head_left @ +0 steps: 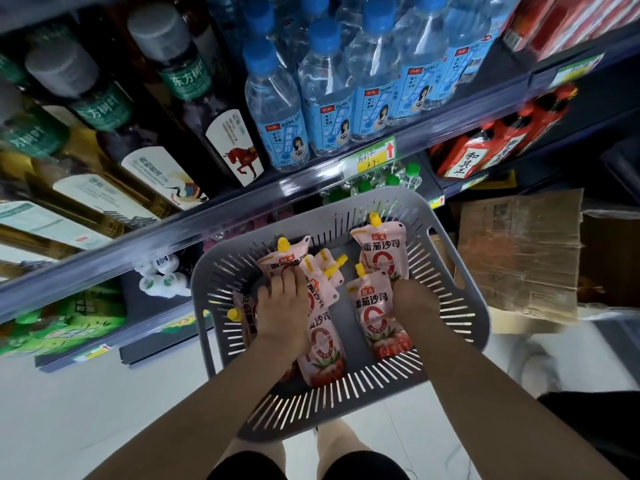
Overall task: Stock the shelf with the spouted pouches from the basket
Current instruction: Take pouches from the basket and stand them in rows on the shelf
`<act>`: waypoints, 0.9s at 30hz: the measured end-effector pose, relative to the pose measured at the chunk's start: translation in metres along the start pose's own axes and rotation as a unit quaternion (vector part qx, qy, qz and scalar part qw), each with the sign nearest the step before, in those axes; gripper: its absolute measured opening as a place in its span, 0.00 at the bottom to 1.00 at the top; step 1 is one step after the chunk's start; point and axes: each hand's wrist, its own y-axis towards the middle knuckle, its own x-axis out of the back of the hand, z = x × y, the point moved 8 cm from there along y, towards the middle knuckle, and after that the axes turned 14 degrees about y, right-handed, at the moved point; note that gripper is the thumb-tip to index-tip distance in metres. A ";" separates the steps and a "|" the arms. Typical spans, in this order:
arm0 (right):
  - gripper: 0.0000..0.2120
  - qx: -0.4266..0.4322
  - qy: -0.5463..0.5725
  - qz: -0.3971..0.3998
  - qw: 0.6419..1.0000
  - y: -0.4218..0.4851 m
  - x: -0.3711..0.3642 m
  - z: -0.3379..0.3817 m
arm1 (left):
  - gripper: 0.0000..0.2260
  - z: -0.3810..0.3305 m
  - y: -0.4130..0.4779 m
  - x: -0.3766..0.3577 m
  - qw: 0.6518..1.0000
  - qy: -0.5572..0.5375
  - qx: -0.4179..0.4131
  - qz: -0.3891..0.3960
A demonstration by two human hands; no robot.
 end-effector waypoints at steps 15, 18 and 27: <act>0.26 -0.057 0.161 0.102 0.980 -0.003 -0.016 -0.015 | 0.58 -0.008 -0.005 -0.027 0.994 -0.111 0.017 0.012; 0.24 -0.058 0.148 0.128 0.979 -0.004 -0.022 -0.011 | 0.58 -0.012 -0.004 -0.033 0.991 -0.131 0.015 0.016; 0.26 -0.065 0.181 0.099 0.976 -0.004 -0.022 -0.009 | 0.59 -0.017 0.001 -0.038 0.990 -0.139 0.013 0.005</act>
